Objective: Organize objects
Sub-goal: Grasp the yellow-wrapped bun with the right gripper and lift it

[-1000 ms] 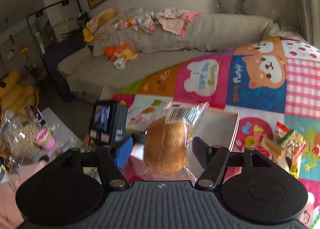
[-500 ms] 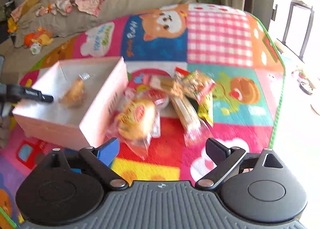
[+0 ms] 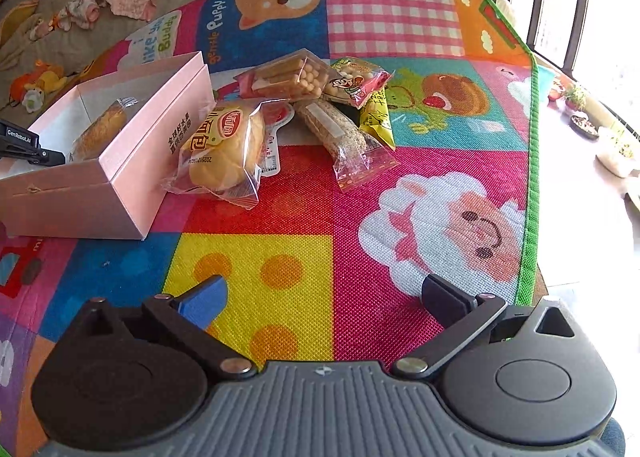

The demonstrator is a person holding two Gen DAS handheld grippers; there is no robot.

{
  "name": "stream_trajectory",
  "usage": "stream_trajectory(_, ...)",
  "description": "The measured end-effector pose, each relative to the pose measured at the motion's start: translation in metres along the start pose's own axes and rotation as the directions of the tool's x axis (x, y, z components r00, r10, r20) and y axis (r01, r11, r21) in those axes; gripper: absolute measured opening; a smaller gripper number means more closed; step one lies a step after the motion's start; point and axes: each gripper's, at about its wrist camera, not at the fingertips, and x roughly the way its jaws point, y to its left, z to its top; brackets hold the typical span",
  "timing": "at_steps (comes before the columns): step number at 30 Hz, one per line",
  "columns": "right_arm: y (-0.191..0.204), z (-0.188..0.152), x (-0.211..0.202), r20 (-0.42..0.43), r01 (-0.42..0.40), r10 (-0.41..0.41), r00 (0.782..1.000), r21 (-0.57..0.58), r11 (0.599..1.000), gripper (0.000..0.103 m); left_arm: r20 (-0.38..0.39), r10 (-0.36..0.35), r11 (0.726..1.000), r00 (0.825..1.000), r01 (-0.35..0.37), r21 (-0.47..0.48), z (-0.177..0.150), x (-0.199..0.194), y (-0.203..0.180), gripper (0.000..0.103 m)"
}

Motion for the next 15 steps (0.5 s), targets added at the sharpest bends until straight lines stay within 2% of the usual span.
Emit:
stream_trajectory(4, -0.003, 0.007, 0.002, -0.034, -0.021, 0.02, 0.999, -0.018, 1.0, 0.103, -0.002, -0.001, 1.0, 1.0, 0.001, 0.001, 0.0, -0.001, 0.0, 0.014)
stream_trajectory(6, -0.005, 0.016, 0.004, -0.054, -0.075, 0.074, 0.996, -0.028, 0.997, 0.103, -0.009, -0.001, 1.0, 1.0, 0.001, 0.0, 0.0, -0.001, 0.0, 0.014)
stream_trajectory(7, -0.009, 0.022, 0.003, -0.04, -0.134, 0.134, 0.99, 0.005, 0.991, 0.103, -0.017, -0.003, 1.0, 1.0, 0.003, -0.003, 0.001, -0.002, 0.001, 0.014)
stream_trajectory(10, -0.008, 0.045, 0.001, 0.042, -0.233, 0.23, 0.972, 0.065, 0.97, 0.103, -0.039, -0.014, 1.0, 0.999, 0.015, 0.006, 0.002, -0.004, 0.001, 0.016)
stream_trajectory(13, 0.003, 0.069, 0.014, 0.079, -0.258, 0.251, 0.965, 0.091, 0.962, 0.102, -0.045, -0.001, 0.998, 0.999, 0.004, 0.055, -0.002, -0.008, -0.001, 0.016)
stream_trajectory(14, 0.008, 0.075, 0.02, 0.076, -0.259, 0.253, 0.965, 0.091, 0.962, 0.1, -0.046, 0.0, 0.998, 0.999, 0.003, 0.064, -0.003, -0.01, -0.001, 0.016)
stream_trajectory(15, 0.012, 0.08, 0.028, 0.07, -0.258, 0.253, 0.965, 0.086, 0.962, 0.093, -0.044, 0.002, 0.998, 0.999, 0.001, 0.068, -0.004, -0.011, -0.001, 0.016)
